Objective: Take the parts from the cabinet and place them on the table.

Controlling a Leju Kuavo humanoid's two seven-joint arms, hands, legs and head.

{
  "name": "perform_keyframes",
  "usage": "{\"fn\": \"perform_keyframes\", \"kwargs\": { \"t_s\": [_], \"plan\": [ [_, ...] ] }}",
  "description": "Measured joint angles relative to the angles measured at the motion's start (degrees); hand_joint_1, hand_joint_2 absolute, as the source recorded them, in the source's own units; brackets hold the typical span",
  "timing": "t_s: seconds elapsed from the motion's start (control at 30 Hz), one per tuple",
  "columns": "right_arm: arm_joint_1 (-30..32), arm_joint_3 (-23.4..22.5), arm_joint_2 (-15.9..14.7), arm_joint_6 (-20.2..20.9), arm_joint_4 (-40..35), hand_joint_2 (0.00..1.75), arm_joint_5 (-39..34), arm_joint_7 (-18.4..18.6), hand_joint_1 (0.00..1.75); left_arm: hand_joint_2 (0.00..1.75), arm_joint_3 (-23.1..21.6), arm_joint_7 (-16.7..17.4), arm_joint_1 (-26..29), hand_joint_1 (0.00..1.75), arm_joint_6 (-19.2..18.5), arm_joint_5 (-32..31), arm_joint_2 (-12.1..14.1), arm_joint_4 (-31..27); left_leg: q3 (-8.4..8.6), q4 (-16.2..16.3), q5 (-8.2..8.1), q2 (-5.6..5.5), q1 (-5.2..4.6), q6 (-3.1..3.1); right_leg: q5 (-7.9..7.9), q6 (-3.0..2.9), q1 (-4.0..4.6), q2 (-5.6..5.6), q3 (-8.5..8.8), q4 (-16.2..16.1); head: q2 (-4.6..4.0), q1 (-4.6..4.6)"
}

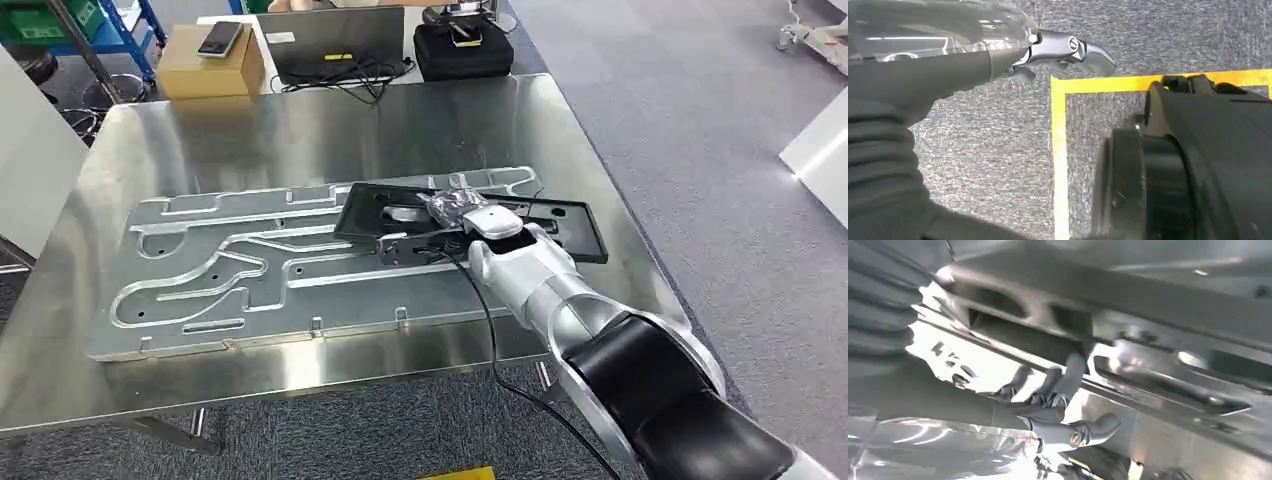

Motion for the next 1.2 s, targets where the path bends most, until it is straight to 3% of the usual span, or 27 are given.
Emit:
{"fn": "perform_keyframes", "kwargs": {
  "t_s": [0.1,0.13,0.17,0.2,0.23,0.27,0.3,0.33,0.43,0.47,0.5,0.53,0.6,0.63,0.67,0.7,0.77,0.8,0.87,0.9,0.97,1.0,1.03,1.1,1.13,1.17,1.2],
  "plan": [
    [0.0,-0.1,0.2,-0.9,0.0,0.00,-0.7,-0.9,0.00,0.00,-0.4,0.2,0.1,0.00,0.1,0.0,-0.1,0.0,-0.07,0.0,-0.06,0.03,-0.36,0.63,-5.96,0.05,0.16,-0.06,-5.53,12.2,0.00,0.00],
    [0.2,-0.4,0.3,-1.8,0.0,0.00,-1.7,-2.1,0.00,0.00,-0.5,0.3,0.1,0.00,0.3,0.0,-0.1,0.0,-0.07,0.1,-0.12,0.01,-0.49,0.75,-6.37,-0.05,0.16,-0.06,-6.78,14.7,0.00,0.00],
    [0.3,-1.2,0.5,-3.1,0.0,0.00,-4.0,-4.7,0.00,0.00,-0.8,0.6,0.1,0.00,0.5,0.0,-0.2,0.0,-0.05,0.2,-0.14,-0.07,-0.57,0.77,-5.42,-0.23,0.22,-0.06,-6.73,14.5,0.00,0.00],
    [0.3,-2.4,1.0,-4.3,-0.3,0.00,-7.9,-9.5,0.00,0.00,-1.1,1.0,0.1,0.00,0.8,0.0,-0.2,0.0,-0.04,0.3,-0.26,-0.09,-0.64,0.84,-3.48,-0.56,0.31,-0.04,-5.59,11.9,0.00,0.00],
    [0.3,-3.2,1.3,-4.5,-0.7,0.00,-10.0,-11.9,0.00,0.00,-1.2,1.1,0.0,0.00,0.9,0.0,-0.2,0.0,-0.01,0.5,-0.37,-0.07,-0.78,0.79,-1.17,-0.97,0.39,-0.05,-3.71,7.8,0.00,0.00],
    [0.1,-6.4,2.7,-4.8,-2.5,0.00,-16.4,-20.0,0.00,0.00,-1.2,1.4,-0.1,0.00,1.0,0.0,-0.3,0.0,0.06,0.5,-0.54,0.00,-0.91,0.68,1.16,-1.50,0.57,-0.04,-1.38,2.9,0.00,0.00],
    [-0.3,-8.3,3.2,-4.3,-3.4,0.00,-19.1,-23.3,0.00,0.00,-1.3,1.5,-0.3,0.00,1.0,0.0,-0.4,-0.1,-0.09,0.5,-0.68,0.10,-1.04,0.57,1.10,-1.98,0.78,0.00,-0.08,0.3,0.00,-0.02],
    [-0.6,-9.9,4.3,-3.3,-4.6,0.00,-21.1,-25.6,0.00,0.00,-1.3,1.6,-0.6,0.00,1.0,0.0,-0.4,-0.1,-0.32,0.8,-0.69,0.06,-1.32,0.41,0.91,-1.91,0.84,-0.09,0.14,-0.7,0.00,0.00],
    [-0.1,-13.2,5.0,0.5,-8.9,0.00,-29.2,-32.6,0.00,0.00,-1.7,1.6,-0.8,0.00,0.9,0.0,-0.5,-0.2,-0.22,0.4,-0.47,-0.09,-0.97,-0.50,0.87,-2.19,1.22,-0.23,0.33,-1.1,0.00,0.00],
    [0.5,-13.7,5.0,1.7,-11.2,0.00,-32.4,-34.4,0.00,0.00,-1.7,1.6,-0.8,0.00,0.9,0.0,-0.5,-0.2,-0.30,0.5,-0.89,-0.12,-1.06,-0.78,1.19,-2.47,0.56,-0.43,0.95,-1.9,0.00,-0.02],
    [0.9,-13.8,4.9,2.5,-13.4,0.00,-35.7,-35.7,0.00,0.00,-1.7,1.6,-0.7,0.00,0.9,-0.1,-0.5,-0.2,-0.55,1.6,-1.69,0.01,-0.88,-1.14,1.32,-2.62,0.48,-0.44,1.21,-2.3,0.00,-0.02],
    [1.1,-13.8,4.8,2.8,-15.5,0.00,-38.7,-36.7,0.00,0.00,-1.7,1.6,-0.8,0.00,0.9,0.0,-0.5,-0.2,-1.81,4.4,-3.40,0.03,-0.76,-1.43,1.31,-3.01,0.41,-0.43,1.21,-2.3,0.00,-0.02],
    [3.8,-13.8,3.6,0.1,-21.1,0.00,-45.1,-39.0,0.00,0.00,-1.7,1.5,-0.6,0.00,0.7,0.0,-0.4,-0.2,-5.82,13.1,-7.00,0.03,-0.32,-1.97,1.21,-3.15,0.47,-0.36,1.37,-2.3,0.00,-0.02],
    [6.0,-13.9,2.3,-2.2,-24.6,0.00,-47.8,-39.1,0.00,0.00,-1.7,1.4,-0.3,0.00,0.4,0.0,-0.4,-0.2,-7.42,16.2,-7.75,0.04,-0.15,-2.23,1.11,-3.07,0.43,-0.37,1.47,-2.3,0.00,-0.02],
    [8.7,-13.9,0.6,-5.4,-29.0,0.00,-49.5,-39.2,0.00,0.00,-1.6,1.2,0.1,0.00,0.0,0.0,-0.4,-0.2,-7.82,16.7,-7.25,0.05,0.10,-2.35,1.01,-2.91,0.35,-0.37,1.61,-2.3,0.00,0.00],
    [12.3,-14.3,-1.4,-9.8,-34.3,0.00,-49.4,-39.2,0.00,0.00,-1.2,0.9,0.8,0.00,-0.3,0.0,-0.2,-0.2,-6.90,14.5,-5.51,0.08,0.34,-2.53,0.79,-2.59,0.24,-0.41,1.83,-2.2,0.00,-0.02],
    [19.9,-16.1,-6.2,-19.8,-46.1,0.00,-45.5,-39.1,0.00,0.00,0.2,0.2,2.4,0.00,-0.7,0.0,0.0,-0.2,-2.19,5.0,-0.57,0.10,0.92,-2.98,0.12,-1.61,-0.21,-0.62,2.36,-1.7,0.00,0.00],
    [23.6,-17.8,-8.5,-23.6,-51.3,0.00,-42.7,-38.9,0.00,0.00,1.0,-0.1,3.1,0.00,-0.8,0.0,0.1,-0.2,-0.70,1.9,-0.74,-0.08,1.11,-3.36,-0.29,-1.06,-0.16,-0.77,2.35,-1.4,0.00,0.00],
    [32.0,-22.4,-11.6,-30.7,-61.2,0.00,-36.4,-38.8,0.00,0.00,2.6,-0.4,4.2,0.00,-0.7,0.0,0.2,-0.1,-0.23,1.6,-1.38,-0.29,0.62,-1.60,-0.35,-0.37,0.26,-0.71,2.05,-1.3,0.00,0.07],
    [36.9,-24.8,-13.1,-32.9,-64.9,0.00,-34.7,-38.8,0.00,0.00,3.3,-0.4,4.4,0.00,-0.6,-0.2,0.4,-0.1,-0.20,1.6,-1.45,-0.37,0.53,-1.26,-0.39,-0.20,0.23,-0.78,2.39,-1.4,0.00,0.09],
    [47.4,-32.2,-15.3,-36.6,-72.2,0.00,-35.5,-39.3,0.00,0.00,4.7,-0.5,4.7,0.00,0.0,-0.5,0.5,-0.1,0.20,1.3,-1.22,-0.84,0.47,0.00,-0.61,0.71,0.07,-1.23,3.19,-2.0,0.00,0.07],
    [52.3,-36.2,-16.1,-37.3,-74.5,0.00,-36.4,-39.5,0.00,0.00,5.1,-0.4,4.9,0.00,0.3,-0.5,0.5,0.0,0.37,1.0,-1.00,-0.84,0.54,0.39,-2.02,0.92,-0.14,-0.80,3.12,-1.0,0.00,0.11],
    [56.2,-41.0,-16.5,-37.4,-76.1,0.00,-37.1,-39.6,0.00,0.00,5.5,-0.3,5.1,0.00,0.4,-0.5,0.6,0.1,0.33,1.0,-0.97,-0.85,0.44,0.66,-4.37,1.00,-0.24,-0.67,1.95,1.8,0.00,0.09],
    [62.9,-48.3,-16.5,-37.0,-77.9,0.00,-38.1,-39.7,0.00,0.00,6.0,-0.3,5.4,0.00,0.7,-0.5,0.7,0.1,0.04,1.0,-0.96,-0.85,0.04,0.98,-9.33,1.11,-0.18,-0.42,-2.07,10.9,0.00,0.09],
    [65.2,-50.7,-16.5,-37.1,-78.4,0.00,-38.2,-39.7,0.00,0.00,6.1,-0.3,5.5,0.00,0.7,-0.5,0.7,0.2,-0.12,1.0,-0.92,-0.79,-0.23,1.07,-10.61,1.07,-0.18,-0.37,-3.63,14.2,0.00,0.11],
    [67.3,-52.9,-16.5,-37.2,-79.1,0.00,-38.1,-39.7,0.00,0.00,6.1,-0.3,5.5,0.00,0.7,-0.5,0.7,0.2,-0.29,1.0,-0.85,-0.65,-0.50,1.22,-10.78,0.96,-0.16,-0.36,-4.25,15.8,0.00,0.09],
    [68.6,-54.3,-16.5,-37.2,-79.6,0.00,-37.7,-39.7,0.00,0.00,6.1,-0.3,5.5,0.00,0.7,-0.5,0.8,0.3,-0.41,1.0,-0.77,-0.40,-0.75,1.34,-9.50,0.72,-0.11,-0.35,-3.25,14.3,0.00,0.09]
  ]
}}
